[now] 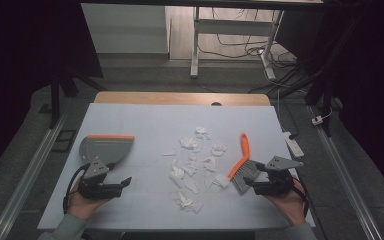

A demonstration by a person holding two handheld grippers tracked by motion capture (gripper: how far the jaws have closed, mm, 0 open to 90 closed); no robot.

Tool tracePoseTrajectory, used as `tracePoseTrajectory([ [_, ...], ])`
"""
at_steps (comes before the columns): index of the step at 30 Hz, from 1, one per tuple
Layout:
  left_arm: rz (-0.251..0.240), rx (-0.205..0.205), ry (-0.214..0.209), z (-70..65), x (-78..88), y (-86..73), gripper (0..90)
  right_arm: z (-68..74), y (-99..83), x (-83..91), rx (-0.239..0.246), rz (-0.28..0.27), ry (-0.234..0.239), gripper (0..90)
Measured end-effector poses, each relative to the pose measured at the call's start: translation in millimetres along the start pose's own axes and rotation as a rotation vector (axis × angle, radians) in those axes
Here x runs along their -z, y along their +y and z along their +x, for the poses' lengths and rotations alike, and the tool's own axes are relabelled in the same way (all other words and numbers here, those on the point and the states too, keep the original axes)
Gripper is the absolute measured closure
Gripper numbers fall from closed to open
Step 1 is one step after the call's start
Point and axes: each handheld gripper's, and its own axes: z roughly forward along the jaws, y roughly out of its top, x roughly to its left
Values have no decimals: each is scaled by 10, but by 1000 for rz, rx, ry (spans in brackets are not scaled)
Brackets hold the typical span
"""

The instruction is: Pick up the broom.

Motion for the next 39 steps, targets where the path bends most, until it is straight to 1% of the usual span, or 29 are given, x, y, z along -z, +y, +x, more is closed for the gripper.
tracePoseTrajectory([
  [1, -4, 0, 0, -4, -1, 11, 206, 6, 12, 3, -11, -2, 5, 288],
  [2, -7, -5, 2, -11, -2, 25, 206, 19, 26, 2, -13, 7, 0, 289],
  [3, -14, -20, -1, -32, -1, 42, 207, 37, 40, 4, -11, 20, -10, 289],
  [4, -14, -20, -1, -32, -1, 42, 207, 37, 40, 4, -11, 20, -10, 289],
  [5, -16, -25, -3, -39, 0, 44, 207, 76, 60, 9, -36, 17, -19, 294],
  [6, -17, -25, -6, -43, -1, 43, 208, 91, 72, 7, -52, 20, -19, 297],
  [7, -14, -26, -7, -33, -2, 38, 208, 98, 86, -2, -55, 33, -21, 297],
  [9, -16, -22, -8, -24, 0, 35, 209, 92, 123, -23, -50, 66, -40, 297],
  [10, -16, -21, -10, -15, 1, 34, 210, 82, 147, -32, -59, 75, -43, 297],
  [14, -5, -17, -9, 5, -34, 40, 210, 2, 280, -50, -87, 102, -64, 305],
  [17, 0, -23, -8, -16, -50, 47, 212, -65, 392, -79, -114, 154, -89, 308],
  [18, 1, -25, -5, -24, -52, 48, 213, -85, 425, -93, -133, 175, -96, 308],
  [21, 1, -22, -4, -35, -56, 47, 214, -128, 526, -144, -164, 222, -108, 313],
  [25, 5, -18, -2, -42, -67, 48, 214, -205, 651, -254, -190, 292, -129, 313],
  [26, 6, -17, -1, -42, -70, 49, 214, -205, 651, -254, -190, 292, -129, 313],
  [27, 7, -17, -1, -40, -74, 49, 214, -251, 700, -325, -201, 323, -141, 313],
  [31, 11, -16, -4, -30, -88, 43, 214, -357, 772, -468, -237, 382, -167, 308],
  [34, 11, -13, -9, -19, -79, 27, 214, -431, 810, -563, -276, 410, -185, 306],
  [35, 11, -13, -9, -19, -79, 27, 214, -431, 810, -563, -276, 410, -185, 306],
  [36, 8, -13, -10, -16, -72, 21, 214, -466, 832, -622, -301, 428, -195, 306],
  [39, 9, -12, -12, -5, -78, 13, 214, -500, 860, -721, -339, 452, -192, 307],
])
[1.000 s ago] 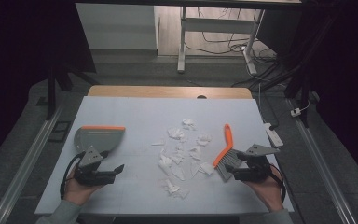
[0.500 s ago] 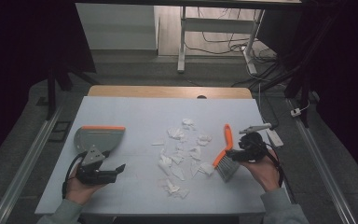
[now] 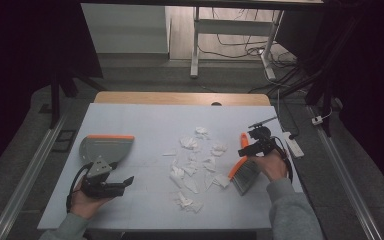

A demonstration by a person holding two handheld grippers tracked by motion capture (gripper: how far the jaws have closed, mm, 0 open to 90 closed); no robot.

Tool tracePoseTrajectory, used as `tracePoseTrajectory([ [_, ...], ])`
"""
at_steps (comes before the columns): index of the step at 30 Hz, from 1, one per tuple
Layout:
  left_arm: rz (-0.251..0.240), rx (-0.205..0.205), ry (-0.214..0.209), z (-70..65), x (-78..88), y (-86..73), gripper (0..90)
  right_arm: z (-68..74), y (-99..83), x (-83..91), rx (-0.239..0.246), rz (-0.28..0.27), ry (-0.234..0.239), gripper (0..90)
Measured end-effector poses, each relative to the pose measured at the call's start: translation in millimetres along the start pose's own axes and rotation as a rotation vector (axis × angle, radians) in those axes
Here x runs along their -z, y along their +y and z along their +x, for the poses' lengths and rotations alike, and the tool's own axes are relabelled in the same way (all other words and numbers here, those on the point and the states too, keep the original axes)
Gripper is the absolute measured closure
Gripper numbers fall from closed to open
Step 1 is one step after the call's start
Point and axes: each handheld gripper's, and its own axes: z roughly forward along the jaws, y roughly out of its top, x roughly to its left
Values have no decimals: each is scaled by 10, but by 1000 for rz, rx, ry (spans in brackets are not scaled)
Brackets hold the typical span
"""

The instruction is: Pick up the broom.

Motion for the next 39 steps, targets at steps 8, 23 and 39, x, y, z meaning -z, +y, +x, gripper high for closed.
tracePoseTrajectory([
  [8, 8, -7, -12, -8, -17, -24, 215, -15, 114, -243, -73, 120, -78, 343],
  [23, 10, -17, -14, -11, -22, -30, 215, -43, 148, -443, -240, 221, -106, 586],
  [39, 11, -19, -7, 5, -18, -41, 215, -112, 126, -416, -239, 219, -91, 702],
])
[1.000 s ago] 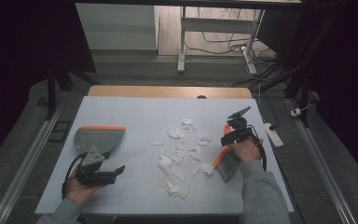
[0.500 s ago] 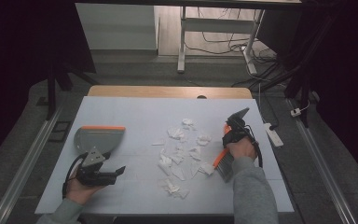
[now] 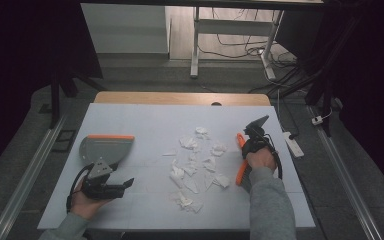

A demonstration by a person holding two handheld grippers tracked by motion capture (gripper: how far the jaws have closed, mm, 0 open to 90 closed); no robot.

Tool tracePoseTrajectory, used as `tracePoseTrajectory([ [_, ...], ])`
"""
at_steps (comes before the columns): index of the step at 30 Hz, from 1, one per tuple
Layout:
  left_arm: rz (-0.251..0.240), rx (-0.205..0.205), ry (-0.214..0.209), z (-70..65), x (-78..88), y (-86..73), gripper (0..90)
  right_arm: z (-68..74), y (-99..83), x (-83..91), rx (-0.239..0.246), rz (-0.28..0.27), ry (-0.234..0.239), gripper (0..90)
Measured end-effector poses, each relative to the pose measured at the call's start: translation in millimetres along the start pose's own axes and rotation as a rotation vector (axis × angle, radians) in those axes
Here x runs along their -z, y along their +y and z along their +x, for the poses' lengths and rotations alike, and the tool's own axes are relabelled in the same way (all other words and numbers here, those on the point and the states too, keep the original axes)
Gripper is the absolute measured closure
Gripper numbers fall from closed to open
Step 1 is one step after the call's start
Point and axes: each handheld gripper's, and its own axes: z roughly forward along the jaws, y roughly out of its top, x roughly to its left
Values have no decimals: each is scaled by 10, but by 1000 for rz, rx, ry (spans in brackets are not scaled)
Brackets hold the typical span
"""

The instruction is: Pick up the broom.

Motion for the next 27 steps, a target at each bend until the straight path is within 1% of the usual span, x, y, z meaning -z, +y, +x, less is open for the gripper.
tracePoseTrajectory([
  [2, -2, 5, 3, 10, 4, -5, 216, -71, -19, 30, 12, -11, 40, 703],
  [4, -3, 9, 6, 23, 5, -5, 215, -139, -47, 82, 13, -30, 87, 704],
  [5, -3, 11, 8, 27, 2, -5, 215, -163, -62, 111, 25, -38, 104, 704],
  [6, -2, 11, 8, 29, 2, -3, 215, -163, -62, 111, 25, -38, 104, 704],
  [7, -1, 10, 11, 27, 2, 0, 216, -197, -98, 172, 39, -61, 132, 704],
  [8, -2, 8, 10, 26, 3, 2, 215, -219, -119, 201, 48, -74, 151, 704],
  [10, -3, 6, 14, 24, 2, 5, 215, -256, -163, 270, 62, -101, 174, 704],
  [11, -3, 6, 14, 24, 2, 5, 215, -256, -163, 270, 62, -101, 174, 704],
  [12, -4, 10, 16, 25, -2, 8, 216, -302, -209, 343, 70, -138, 208, 704],
  [15, -4, 16, 23, 27, -10, 15, 216, -348, -286, 441, 86, -194, 255, 704],
  [17, -4, 16, 26, 26, -11, 18, 216, -356, -335, 502, 96, -228, 281, 704],
  [18, -5, 16, 27, 23, -12, 19, 216, -351, -357, 537, 92, -247, 290, 704],
  [22, -4, 14, 32, 10, -15, 30, 216, -355, -444, 672, 119, -331, 342, 704],
  [23, -6, 14, 33, 4, -17, 37, 216, -356, -460, 700, 124, -351, 367, 704],
  [27, -7, 12, 40, -3, -25, 52, 217, -324, -522, 803, 138, -433, 439, 704],
])
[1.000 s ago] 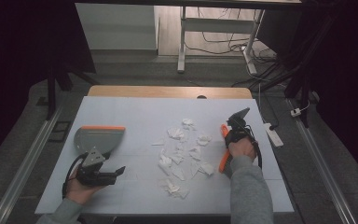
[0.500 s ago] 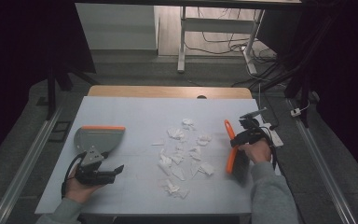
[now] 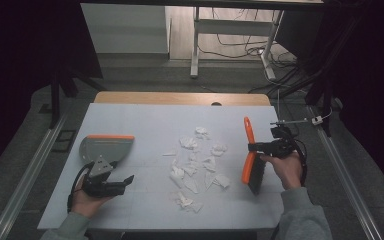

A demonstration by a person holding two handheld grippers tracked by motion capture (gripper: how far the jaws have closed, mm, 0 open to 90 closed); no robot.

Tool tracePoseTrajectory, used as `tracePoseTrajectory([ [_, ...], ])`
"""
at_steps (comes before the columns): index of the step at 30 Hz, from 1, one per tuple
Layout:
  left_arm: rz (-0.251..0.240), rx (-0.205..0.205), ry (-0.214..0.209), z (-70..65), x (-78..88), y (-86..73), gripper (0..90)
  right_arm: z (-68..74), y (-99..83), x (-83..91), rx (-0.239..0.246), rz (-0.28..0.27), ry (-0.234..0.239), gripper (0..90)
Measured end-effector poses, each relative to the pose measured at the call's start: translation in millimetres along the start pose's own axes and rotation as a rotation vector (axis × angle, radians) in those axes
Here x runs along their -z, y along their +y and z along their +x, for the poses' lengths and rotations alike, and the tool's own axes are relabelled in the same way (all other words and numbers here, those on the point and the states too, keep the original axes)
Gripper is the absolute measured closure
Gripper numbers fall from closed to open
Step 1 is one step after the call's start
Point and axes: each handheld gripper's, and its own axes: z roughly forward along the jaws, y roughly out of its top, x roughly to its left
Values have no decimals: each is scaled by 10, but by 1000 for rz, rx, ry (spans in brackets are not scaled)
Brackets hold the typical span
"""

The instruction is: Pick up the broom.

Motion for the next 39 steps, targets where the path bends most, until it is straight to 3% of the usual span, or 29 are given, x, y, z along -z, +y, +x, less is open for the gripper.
tracePoseTrajectory([
  [9, -15, -4, 12, -34, 19, 31, 218, 218, -32, -10, 43, -88, 105, 704],
  [17, -20, -6, 15, -53, 19, 49, 218, 321, -59, -86, 27, -173, 174, 703],
  [25, -32, -28, 5, -137, 23, 103, 219, 464, -82, -162, 18, -251, 201, 703],
  [39, -71, -85, -59, -411, -84, 381, 221, 833, -161, -362, 61, -309, 206, 703],
])
